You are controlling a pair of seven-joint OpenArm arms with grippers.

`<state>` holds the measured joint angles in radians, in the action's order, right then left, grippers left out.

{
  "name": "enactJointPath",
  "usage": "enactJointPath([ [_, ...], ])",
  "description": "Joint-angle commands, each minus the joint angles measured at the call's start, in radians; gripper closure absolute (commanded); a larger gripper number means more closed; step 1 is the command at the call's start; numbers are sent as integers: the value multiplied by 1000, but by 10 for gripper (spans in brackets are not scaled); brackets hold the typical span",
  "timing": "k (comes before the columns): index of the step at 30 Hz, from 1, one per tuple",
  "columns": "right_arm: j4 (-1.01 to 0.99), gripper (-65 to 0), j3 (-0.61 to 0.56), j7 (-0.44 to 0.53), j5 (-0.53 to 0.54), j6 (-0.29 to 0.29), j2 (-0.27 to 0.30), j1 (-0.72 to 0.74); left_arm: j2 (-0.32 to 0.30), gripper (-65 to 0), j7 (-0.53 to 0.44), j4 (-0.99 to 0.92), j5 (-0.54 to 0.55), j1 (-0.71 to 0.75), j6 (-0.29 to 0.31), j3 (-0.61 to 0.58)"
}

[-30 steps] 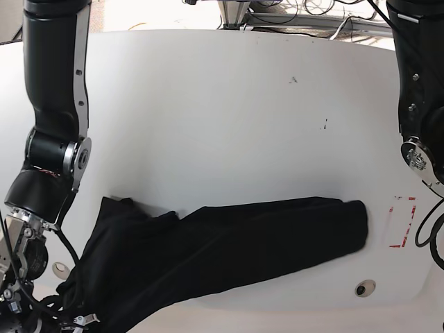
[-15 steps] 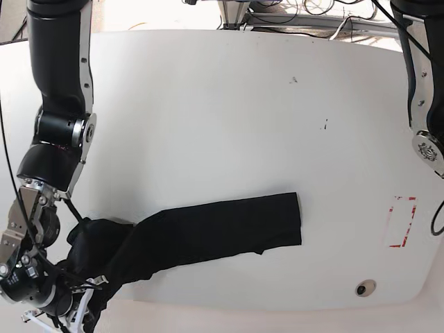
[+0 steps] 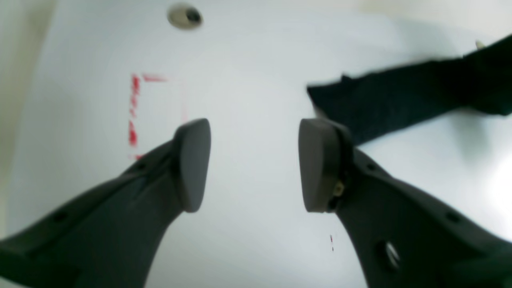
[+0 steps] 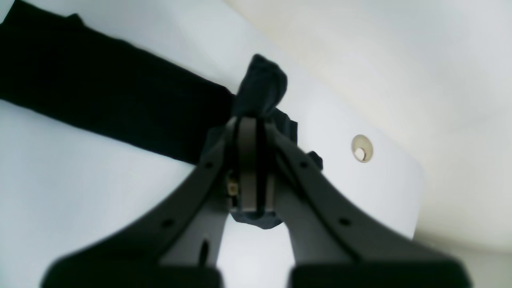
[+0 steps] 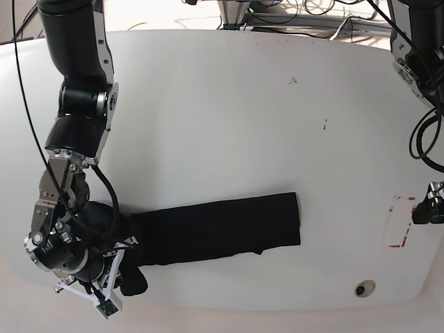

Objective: Layout the t-shirt on the table in an organized manner, then fold the t-shirt properly
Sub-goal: 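Move the left gripper to the folded shirt's end and grasp it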

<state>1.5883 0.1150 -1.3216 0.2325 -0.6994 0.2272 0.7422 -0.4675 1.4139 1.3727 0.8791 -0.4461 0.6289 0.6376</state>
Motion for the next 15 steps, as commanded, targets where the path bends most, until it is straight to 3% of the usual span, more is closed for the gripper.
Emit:
enactJointPath([
  [1, 31, 0, 2, 23, 9, 1, -5, 1, 34, -388, -97, 53, 7, 46, -16, 1],
  [5, 31, 0, 2, 35, 9, 1, -12, -28, 80, -389, -166, 52, -34, 108, -39, -11],
  [10, 31, 0, 2, 40, 9, 1, -13, -63, 180, -389, -216, 44, -108, 143, -42, -101],
  [15, 47, 0, 2, 40, 9, 1, -15, -91, 253, -388, -333, 46, -208, 158, -44, -200],
])
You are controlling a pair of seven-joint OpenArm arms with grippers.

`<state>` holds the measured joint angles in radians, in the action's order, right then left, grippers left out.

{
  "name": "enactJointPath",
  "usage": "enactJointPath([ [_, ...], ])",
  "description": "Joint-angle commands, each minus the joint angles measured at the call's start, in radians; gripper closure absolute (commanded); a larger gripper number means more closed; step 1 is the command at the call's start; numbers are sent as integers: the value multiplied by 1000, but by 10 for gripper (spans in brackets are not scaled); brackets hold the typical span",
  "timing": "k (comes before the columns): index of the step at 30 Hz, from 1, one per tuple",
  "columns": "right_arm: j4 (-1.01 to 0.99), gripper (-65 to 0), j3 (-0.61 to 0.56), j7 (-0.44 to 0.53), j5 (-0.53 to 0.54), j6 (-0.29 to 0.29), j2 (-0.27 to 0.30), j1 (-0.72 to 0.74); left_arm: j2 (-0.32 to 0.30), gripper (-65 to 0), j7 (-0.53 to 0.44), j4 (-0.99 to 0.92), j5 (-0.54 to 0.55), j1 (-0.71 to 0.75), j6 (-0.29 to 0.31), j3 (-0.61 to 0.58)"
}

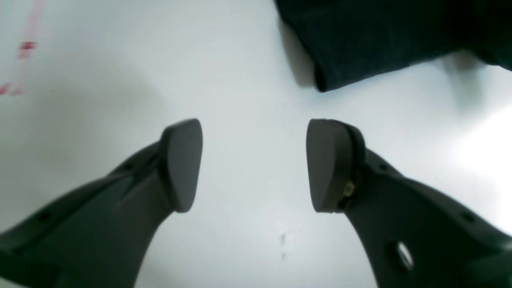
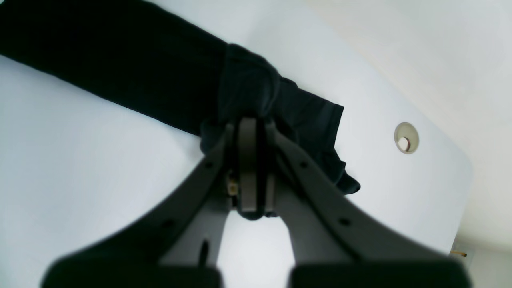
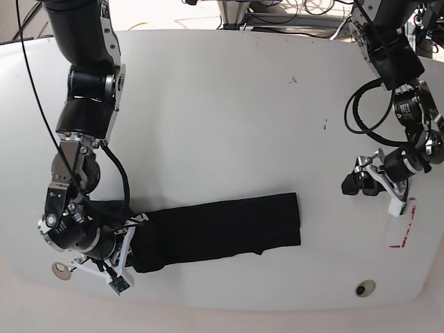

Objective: Layout the t-shirt on the table in an organized manner, then fold the t-shirt properly
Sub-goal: 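Move the left gripper to the folded shirt's end and grasp it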

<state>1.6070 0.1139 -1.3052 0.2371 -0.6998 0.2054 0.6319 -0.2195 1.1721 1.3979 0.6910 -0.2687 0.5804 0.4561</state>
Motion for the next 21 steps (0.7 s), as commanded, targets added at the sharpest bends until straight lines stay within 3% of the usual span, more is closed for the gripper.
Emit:
enactJointPath([
  [1, 28, 0, 4, 23, 5, 2, 7, 16, 19, -388, -120, 21, -41, -14, 3, -35],
  [5, 28, 0, 4, 25, 5, 2, 12, 10, 78, -386, -238, 8, -155, -14, 3, -87],
  [11, 52, 0, 4, 25, 5, 2, 16, -16, 142, -386, -332, -91, -264, -51, 3, -104],
  [21, 52, 0, 5, 25, 5, 2, 18, -31, 160, -386, -487, -354, -285, -142, 3, -107],
])
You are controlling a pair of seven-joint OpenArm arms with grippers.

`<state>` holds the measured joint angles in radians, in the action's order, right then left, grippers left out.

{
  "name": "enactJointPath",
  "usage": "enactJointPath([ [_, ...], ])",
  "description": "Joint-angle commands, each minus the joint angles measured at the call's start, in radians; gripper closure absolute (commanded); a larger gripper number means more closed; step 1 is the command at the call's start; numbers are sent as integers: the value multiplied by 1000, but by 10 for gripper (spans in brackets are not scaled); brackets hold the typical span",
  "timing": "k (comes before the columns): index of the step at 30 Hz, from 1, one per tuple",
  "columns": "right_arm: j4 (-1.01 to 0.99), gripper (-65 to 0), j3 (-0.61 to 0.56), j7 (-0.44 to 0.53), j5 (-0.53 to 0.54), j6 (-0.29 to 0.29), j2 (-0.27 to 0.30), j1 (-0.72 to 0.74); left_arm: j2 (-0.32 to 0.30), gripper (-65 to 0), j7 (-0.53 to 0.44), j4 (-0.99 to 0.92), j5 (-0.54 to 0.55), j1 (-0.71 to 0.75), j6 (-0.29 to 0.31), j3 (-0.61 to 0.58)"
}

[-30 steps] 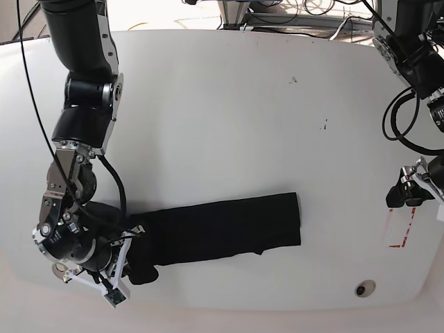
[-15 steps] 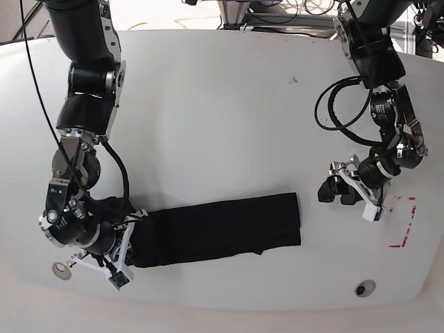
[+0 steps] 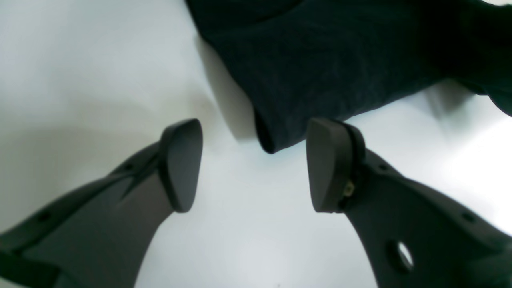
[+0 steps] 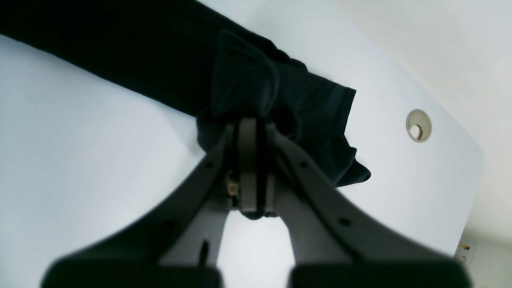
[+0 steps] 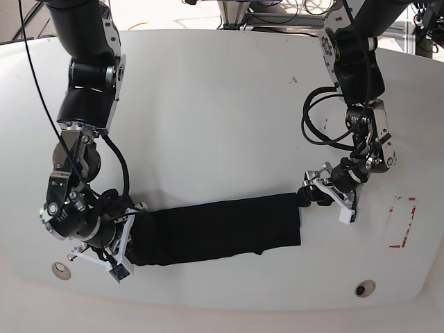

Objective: Layout the t-shirt on the table in an organized manner, then fold the t-shirt properly
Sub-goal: 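Move the left gripper to the folded shirt's end and grasp it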

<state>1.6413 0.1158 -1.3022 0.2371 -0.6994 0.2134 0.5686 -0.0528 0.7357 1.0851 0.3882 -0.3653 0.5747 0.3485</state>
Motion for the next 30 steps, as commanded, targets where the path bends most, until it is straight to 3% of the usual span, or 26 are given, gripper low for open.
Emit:
enactJointPath([
  [1, 18, 0, 3, 22, 5, 1, 10, 29, -5, -385, -63, -66, 18, -53, 9, 1],
  [13, 18, 0, 3, 22, 6, 1, 10, 23, 54, -385, -183, -316, 16, -134, 9, -2],
  [19, 18, 0, 3, 22, 6, 1, 10, 21, 86, -385, -184, -311, 15, -136, 9, -2],
  [30, 18, 0, 3, 22, 6, 1, 30, 20, 84, -385, -186, -311, 19, -159, 9, 4],
])
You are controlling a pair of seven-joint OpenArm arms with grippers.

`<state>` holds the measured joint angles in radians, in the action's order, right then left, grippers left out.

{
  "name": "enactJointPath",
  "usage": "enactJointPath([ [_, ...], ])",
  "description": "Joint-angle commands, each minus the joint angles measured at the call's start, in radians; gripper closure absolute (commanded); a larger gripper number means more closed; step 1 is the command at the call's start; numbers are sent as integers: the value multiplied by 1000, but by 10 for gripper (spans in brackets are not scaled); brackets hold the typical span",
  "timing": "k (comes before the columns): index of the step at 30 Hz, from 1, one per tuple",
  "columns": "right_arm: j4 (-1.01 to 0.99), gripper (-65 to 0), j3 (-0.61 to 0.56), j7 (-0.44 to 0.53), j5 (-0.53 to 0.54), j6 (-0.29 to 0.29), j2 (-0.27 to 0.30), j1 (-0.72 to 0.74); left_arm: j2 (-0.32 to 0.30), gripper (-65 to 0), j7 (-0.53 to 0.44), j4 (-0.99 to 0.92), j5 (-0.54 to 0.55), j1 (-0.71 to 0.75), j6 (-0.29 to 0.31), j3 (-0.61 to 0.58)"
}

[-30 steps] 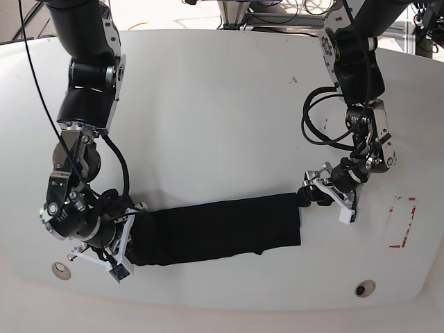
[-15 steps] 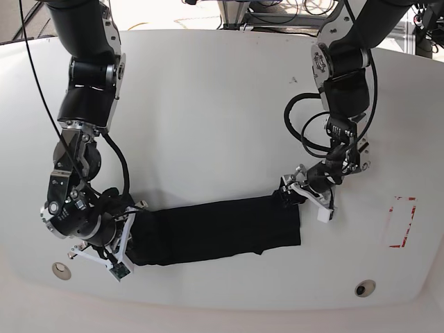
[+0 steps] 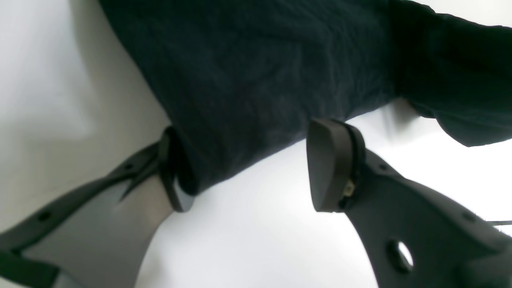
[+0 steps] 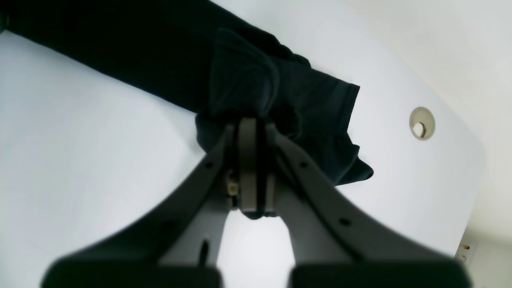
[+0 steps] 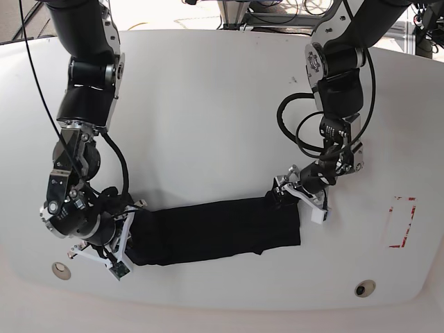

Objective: Layout the t-shirt on the table in an organized manner, then fold the t-shirt properly
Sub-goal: 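Move the left gripper to the folded shirt's end and grasp it, then hold both ends of the folded shirt strip with both grippers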

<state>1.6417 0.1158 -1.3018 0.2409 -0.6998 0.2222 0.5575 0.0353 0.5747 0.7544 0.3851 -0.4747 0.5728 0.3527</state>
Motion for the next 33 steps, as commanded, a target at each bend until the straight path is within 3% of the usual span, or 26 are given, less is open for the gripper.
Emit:
enactJointPath([
  [1, 18, 0, 3, 21, 2, 2, 23, 31, -5, -385, -25, 18, 22, -52, 11, -1],
  [19, 18, 0, 3, 21, 2, 2, 29, 29, -18, -385, -104, 9, 21, -75, 10, 1],
  [25, 18, 0, 3, 20, 2, 2, 29, 29, -28, -385, -109, 9, 21, -75, -83, 1],
  [33, 18, 0, 3, 20, 2, 2, 29, 29, -30, -385, -109, 7, 19, -71, -84, 1],
])
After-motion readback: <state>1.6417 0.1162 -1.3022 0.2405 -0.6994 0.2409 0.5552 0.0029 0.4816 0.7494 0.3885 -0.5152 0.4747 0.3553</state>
